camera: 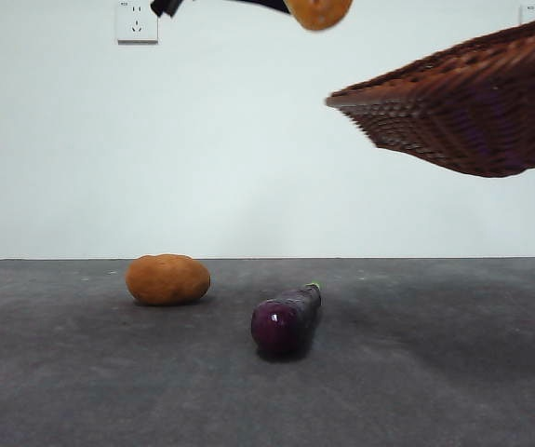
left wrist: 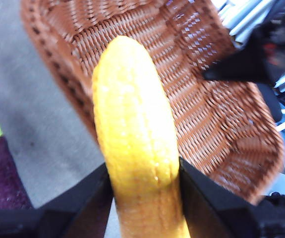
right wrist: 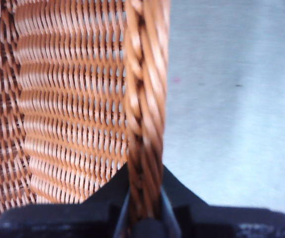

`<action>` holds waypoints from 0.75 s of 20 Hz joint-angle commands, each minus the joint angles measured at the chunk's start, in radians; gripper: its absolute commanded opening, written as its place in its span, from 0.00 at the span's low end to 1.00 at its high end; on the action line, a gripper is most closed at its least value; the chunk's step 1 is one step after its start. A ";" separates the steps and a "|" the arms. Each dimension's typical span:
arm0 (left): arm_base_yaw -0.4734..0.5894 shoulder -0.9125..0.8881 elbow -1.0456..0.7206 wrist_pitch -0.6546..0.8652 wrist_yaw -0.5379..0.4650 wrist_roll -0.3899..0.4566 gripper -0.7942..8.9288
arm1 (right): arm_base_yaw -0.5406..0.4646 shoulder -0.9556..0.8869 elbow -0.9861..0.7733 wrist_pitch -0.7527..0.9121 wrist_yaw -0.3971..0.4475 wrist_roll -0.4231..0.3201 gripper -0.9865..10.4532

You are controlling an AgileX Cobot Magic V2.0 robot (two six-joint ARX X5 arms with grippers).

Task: Help me put the vegetables on the table into the basket

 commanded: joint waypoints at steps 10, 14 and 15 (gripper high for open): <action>-0.017 0.072 -0.005 0.017 -0.027 -0.041 0.08 | 0.249 -0.006 -0.007 0.026 0.082 0.118 0.08; -0.017 0.085 -0.005 0.017 -0.032 -0.069 0.41 | 0.299 -0.006 -0.007 0.026 0.081 0.140 0.08; -0.017 0.085 -0.005 0.017 -0.042 -0.069 0.52 | 0.307 -0.006 -0.007 0.026 0.082 0.143 0.08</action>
